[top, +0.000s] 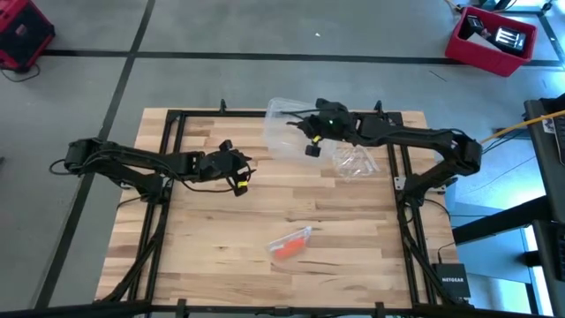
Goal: Roll bandage
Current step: Open the transparent bin
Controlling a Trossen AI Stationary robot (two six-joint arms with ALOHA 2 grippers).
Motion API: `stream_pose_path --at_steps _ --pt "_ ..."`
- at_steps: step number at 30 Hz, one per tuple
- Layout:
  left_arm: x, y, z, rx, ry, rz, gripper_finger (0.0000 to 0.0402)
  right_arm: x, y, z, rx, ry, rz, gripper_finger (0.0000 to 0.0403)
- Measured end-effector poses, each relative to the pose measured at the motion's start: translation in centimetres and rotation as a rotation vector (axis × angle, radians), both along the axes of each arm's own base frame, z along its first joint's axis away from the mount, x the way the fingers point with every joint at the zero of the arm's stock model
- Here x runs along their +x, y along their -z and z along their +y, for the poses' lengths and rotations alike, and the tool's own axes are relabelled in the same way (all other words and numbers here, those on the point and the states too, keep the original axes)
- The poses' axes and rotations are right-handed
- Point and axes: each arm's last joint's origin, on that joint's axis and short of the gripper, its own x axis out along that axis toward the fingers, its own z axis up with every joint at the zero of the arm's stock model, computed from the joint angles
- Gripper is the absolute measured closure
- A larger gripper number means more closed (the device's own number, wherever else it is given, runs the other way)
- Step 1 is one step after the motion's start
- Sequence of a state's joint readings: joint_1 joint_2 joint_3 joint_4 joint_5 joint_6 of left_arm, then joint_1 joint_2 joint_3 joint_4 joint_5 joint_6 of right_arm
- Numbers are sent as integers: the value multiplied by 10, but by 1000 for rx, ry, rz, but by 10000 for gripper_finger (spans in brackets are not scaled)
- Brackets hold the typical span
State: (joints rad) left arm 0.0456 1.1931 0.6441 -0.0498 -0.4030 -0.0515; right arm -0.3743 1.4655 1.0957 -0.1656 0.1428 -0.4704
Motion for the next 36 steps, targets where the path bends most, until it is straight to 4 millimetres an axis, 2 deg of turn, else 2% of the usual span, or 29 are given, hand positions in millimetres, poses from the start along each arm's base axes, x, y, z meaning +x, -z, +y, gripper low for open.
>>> stream_pose_path --at_steps 4,9,12,16,20,23,27,32,36 --pt "0 0 0 -14 -9 -7 210 -6 -31 28 11 -24 47 365" --pt "-2 3 -1 -38 -24 20 210 -26 -70 94 51 -41 159 364" --pt "-3 4 -3 -45 -20 29 210 -44 -78 138 131 -65 215 364" --pt "-1 3 -8 -43 0 13 210 -68 -73 190 242 -48 236 365" --pt "-1 3 -13 -59 9 10 210 -88 -54 230 301 -7 232 363" --pt "-1 3 -16 -76 11 0 210 -100 -29 247 335 64 220 363" --pt "-1 3 -20 -103 8 -15 210 -114 15 258 403 196 176 362" --pt "-1 3 -22 -110 12 -20 210 -118 77 269 453 191 185 358" --pt "-1 3 -22 -112 11 -20 210 -116 112 269 444 196 187 357"
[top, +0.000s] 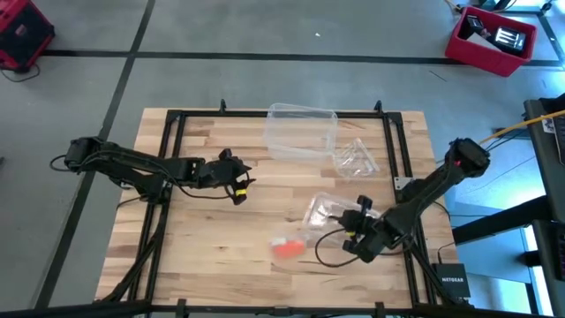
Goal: Roll bandage
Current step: Open the transparent bin, then put the transparent zip bag with the orange bandage into the transparent bin
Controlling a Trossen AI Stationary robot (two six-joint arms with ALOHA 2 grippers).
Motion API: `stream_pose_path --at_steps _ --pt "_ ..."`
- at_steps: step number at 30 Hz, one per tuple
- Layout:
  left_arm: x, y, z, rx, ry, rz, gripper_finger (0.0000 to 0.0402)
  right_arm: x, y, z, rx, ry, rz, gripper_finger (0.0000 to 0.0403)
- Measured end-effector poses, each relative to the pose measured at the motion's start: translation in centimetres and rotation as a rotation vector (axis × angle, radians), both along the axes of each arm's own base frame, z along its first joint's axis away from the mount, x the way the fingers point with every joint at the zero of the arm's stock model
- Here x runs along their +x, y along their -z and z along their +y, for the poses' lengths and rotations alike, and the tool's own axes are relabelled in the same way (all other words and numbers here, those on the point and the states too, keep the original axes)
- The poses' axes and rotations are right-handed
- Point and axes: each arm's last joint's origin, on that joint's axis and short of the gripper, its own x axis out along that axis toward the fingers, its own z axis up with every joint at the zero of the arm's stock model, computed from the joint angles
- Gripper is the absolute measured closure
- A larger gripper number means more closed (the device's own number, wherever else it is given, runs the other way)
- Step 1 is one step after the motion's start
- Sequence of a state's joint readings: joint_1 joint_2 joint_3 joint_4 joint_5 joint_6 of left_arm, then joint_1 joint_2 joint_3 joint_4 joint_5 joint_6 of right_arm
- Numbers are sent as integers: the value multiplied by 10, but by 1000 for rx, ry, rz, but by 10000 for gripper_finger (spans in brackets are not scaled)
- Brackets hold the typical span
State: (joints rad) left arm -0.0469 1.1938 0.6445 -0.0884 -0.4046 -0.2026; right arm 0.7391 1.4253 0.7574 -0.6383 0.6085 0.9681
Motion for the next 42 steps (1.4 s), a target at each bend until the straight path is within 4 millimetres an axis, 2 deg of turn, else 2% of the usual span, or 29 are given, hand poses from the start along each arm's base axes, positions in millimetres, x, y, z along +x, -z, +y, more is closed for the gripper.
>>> stream_pose_path --at_steps 6,9,11,13,17,20,22,24,27,34,39,42 --pt "0 0 0 -5 -2 3 210 -4 25 -3 -18 61 58 355" --pt "0 0 0 -6 -2 1 210 -4 28 -3 -8 67 79 352" --pt "0 0 0 -10 -5 0 210 -3 27 -3 7 59 109 335" --pt "0 0 0 -18 -10 -4 210 -2 18 -1 22 41 151 306" --pt "1 0 -3 -66 29 -21 210 4 -16 6 -4 -54 170 235" --pt "2 -2 -11 -126 79 -54 210 17 -39 16 -46 -172 61 189" --pt "4 -3 -19 -151 104 -78 210 28 -42 24 -50 -282 -52 166" --pt "7 -3 -29 -171 133 -105 210 38 -37 33 -63 -410 -148 152" --pt "13 5 -44 -200 168 -110 210 48 -15 41 -121 -492 -216 145" --pt "33 41 -67 -253 191 -67 210 63 38 51 -336 -502 -144 144" --pt "45 62 -73 -263 181 -75 210 74 58 50 -381 -510 -124 143" --pt "49 72 -75 -277 168 -69 210 84 66 38 -433 -468 -100 143"
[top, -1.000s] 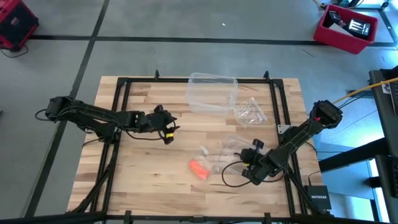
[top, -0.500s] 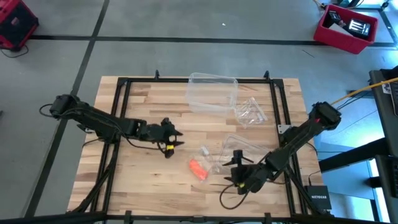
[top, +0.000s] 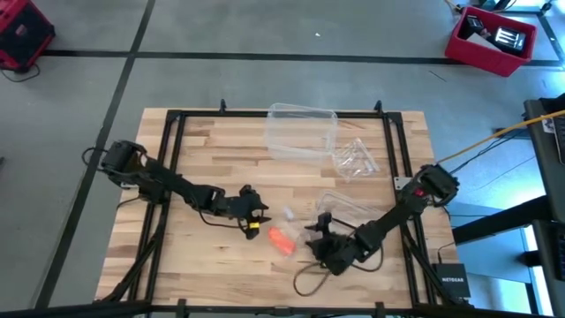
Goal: Roll bandage
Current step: Put the transparent zip bag with the orange bandage into the transparent bin
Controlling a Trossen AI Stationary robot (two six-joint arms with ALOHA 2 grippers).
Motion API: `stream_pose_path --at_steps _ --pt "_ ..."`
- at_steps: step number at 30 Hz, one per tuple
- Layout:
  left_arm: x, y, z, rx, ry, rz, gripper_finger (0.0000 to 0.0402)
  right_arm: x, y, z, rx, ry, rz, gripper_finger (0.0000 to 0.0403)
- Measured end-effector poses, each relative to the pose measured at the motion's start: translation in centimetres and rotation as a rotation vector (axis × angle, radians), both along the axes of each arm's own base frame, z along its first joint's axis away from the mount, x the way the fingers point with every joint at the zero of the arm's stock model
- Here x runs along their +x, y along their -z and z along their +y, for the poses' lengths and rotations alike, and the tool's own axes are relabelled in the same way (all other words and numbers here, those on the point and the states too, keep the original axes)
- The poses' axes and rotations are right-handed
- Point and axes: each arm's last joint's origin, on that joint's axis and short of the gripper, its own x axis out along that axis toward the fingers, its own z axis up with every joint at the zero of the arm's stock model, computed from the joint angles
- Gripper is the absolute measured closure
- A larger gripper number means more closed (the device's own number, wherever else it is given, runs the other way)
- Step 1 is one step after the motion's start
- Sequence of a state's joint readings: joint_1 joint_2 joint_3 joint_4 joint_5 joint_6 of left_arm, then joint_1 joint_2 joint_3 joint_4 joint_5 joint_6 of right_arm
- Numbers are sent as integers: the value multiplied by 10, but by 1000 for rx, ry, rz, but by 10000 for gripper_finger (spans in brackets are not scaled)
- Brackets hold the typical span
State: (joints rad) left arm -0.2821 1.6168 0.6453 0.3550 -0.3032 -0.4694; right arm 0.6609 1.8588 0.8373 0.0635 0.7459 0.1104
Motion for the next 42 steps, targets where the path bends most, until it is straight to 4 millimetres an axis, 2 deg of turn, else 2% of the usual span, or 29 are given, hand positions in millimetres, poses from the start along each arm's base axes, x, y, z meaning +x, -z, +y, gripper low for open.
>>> stream_pose_path --at_steps 4,11,15,21,25,28,33,39,42 --pt "2 11 -5 -18 4 18 210 11 1 -17 -92 61 1 143" --pt "1 19 -13 -32 20 37 210 42 -38 -16 -431 68 -80 143" --pt "2 16 -14 -37 21 21 210 61 -60 -12 -418 10 -112 143" --pt "-3 -6 -14 -3 57 -21 210 65 -73 -1 -495 -87 -93 143" --pt "-10 -26 -15 64 48 -82 210 63 -77 3 -459 -102 -115 143" --pt "-12 -33 -20 130 67 -118 210 61 -77 7 -368 -120 -139 143" --pt "-16 -26 -25 161 89 -61 210 62 -74 11 -132 -151 -161 143" --pt "-26 -13 -22 141 41 98 210 59 -64 6 -75 -144 -129 143" --pt "-31 -12 -20 131 22 143 210 58 -61 6 -71 -147 -116 143"
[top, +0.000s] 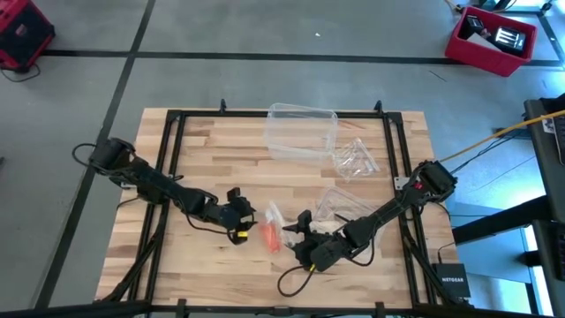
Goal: Roll bandage
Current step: Put the transparent zip bag with the orange bandage into the transparent bin
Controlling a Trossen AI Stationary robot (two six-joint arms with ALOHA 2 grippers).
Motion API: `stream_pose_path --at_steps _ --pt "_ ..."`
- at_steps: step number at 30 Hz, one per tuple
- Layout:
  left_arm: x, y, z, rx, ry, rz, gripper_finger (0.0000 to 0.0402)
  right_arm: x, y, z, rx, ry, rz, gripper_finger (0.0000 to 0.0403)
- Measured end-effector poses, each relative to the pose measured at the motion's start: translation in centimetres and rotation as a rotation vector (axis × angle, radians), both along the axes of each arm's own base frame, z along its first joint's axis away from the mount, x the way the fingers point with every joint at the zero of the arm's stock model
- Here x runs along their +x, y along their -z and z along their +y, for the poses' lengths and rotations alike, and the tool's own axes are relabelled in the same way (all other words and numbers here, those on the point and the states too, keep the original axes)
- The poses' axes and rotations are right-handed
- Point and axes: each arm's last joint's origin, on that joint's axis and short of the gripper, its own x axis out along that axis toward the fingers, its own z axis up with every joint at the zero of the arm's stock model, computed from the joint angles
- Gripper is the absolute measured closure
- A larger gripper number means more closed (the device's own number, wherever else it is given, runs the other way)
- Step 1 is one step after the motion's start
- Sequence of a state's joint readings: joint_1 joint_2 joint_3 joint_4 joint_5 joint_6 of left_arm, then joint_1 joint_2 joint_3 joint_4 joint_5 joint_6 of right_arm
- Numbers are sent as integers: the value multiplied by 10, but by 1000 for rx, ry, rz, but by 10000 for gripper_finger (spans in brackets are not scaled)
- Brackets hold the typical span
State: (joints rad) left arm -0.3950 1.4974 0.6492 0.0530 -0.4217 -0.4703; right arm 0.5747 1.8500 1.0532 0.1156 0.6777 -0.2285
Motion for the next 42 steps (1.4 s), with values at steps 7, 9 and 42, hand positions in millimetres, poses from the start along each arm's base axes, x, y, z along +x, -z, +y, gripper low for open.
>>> stream_pose_path --at_steps 7,9,42 --pt "-4 -24 6 -12 3 -87 210 0 0 1 3 -19 0 143" --pt "-3 -28 11 -57 31 -89 210 0 0 1 1 -20 2 143" --pt "31 -28 48 -282 371 -236 230 1 1 -2 -10 -12 16 143"
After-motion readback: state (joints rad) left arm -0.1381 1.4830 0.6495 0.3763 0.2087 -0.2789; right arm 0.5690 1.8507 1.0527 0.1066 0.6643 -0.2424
